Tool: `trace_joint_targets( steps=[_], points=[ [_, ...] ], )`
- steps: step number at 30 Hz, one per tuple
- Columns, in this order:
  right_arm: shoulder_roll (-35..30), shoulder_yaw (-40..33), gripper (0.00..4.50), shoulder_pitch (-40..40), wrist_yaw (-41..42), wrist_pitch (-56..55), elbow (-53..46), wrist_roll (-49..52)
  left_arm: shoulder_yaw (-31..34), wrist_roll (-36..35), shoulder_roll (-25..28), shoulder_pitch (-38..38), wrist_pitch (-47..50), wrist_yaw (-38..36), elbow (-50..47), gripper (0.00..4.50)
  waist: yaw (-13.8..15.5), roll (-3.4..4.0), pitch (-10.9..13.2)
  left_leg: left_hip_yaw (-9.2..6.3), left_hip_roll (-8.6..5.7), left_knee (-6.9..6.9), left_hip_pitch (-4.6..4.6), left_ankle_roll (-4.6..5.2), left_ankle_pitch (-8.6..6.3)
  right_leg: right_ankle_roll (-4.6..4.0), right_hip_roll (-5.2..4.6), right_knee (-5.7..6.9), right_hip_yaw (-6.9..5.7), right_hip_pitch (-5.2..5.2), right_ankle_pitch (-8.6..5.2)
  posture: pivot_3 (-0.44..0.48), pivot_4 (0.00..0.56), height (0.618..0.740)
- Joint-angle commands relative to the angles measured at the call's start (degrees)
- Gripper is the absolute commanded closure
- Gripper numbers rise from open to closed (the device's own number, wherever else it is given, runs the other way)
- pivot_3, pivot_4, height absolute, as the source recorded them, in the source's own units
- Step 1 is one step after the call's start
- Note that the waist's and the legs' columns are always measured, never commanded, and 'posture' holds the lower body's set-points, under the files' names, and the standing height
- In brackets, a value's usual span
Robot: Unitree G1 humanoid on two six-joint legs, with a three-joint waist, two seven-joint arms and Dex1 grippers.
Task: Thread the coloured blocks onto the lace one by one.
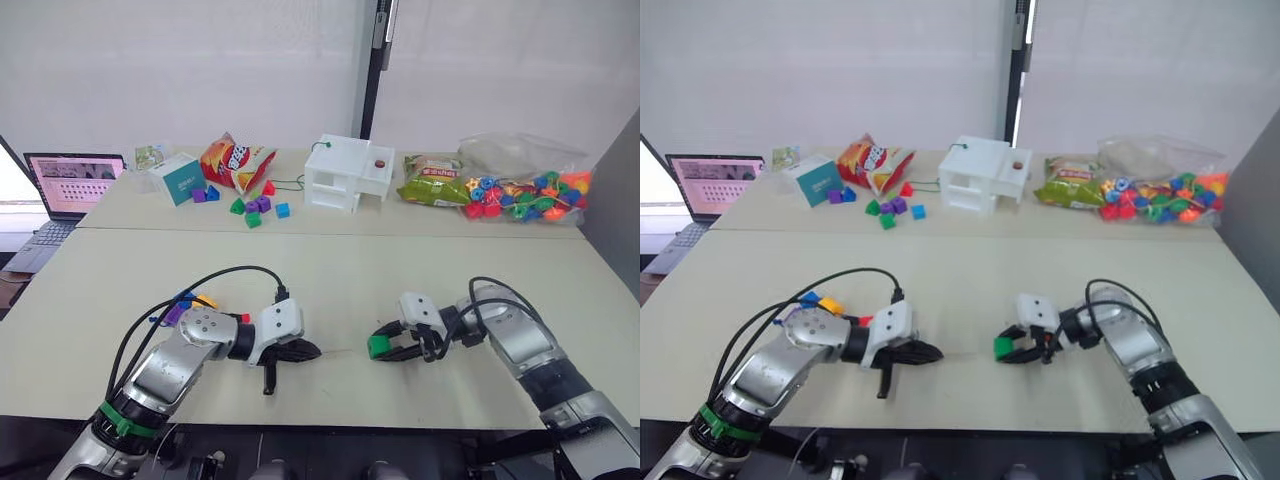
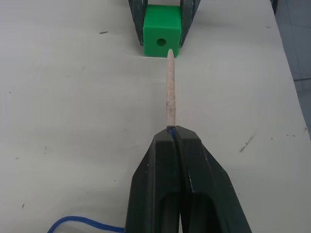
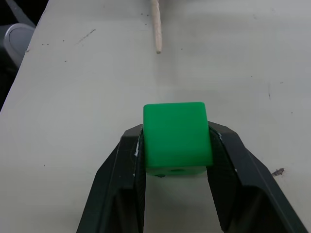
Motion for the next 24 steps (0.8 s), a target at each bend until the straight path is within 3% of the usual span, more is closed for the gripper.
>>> trace_joint_targets(
  steps=[1, 11, 24],
  points=[
    [0.0, -1.7, 3.31, 1.8, -2.0, 3.0, -4.2, 0.5, -1.0, 0.7, 0.0, -0.6, 0.7, 1.2, -2.9, 4.5, 0.0, 0.0, 0.0, 0.0, 0.0, 0.0, 0.0, 0.0, 0.0, 0.0, 0.0, 0.01, 0.01, 0.0, 0.0, 0.0, 0.15, 0.74],
    [-1.0, -2.2, 3.31, 6.6, -4.6, 7.3, -11.5, -0.4, -2.8, 1.1, -1.3, -2.5, 0.3, 2.0, -1.2, 4.5, 0.3, 0.0, 0.0, 0.0, -0.01, 0.0, 0.0, -0.01, 0.0, 0.0, 0.0, 0.03, 0.01, -0.02, 0.0, 0.0, 0.15, 0.74],
    [-0.2, -1.3, 3.31, 6.9, -6.5, 9.3, -13.3, -1.5, -4.2, 1.1, 0.0, -3.0, 1.9, 0.8, -1.9, 4.5, 0.2, 0.0, 0.0, 0.0, 0.02, 0.0, 0.02, 0.0, 0.0, -0.01, 0.07, 0.03, 0.01, -0.02, 0.0, 0.0, 0.15, 0.74]
  ],
)
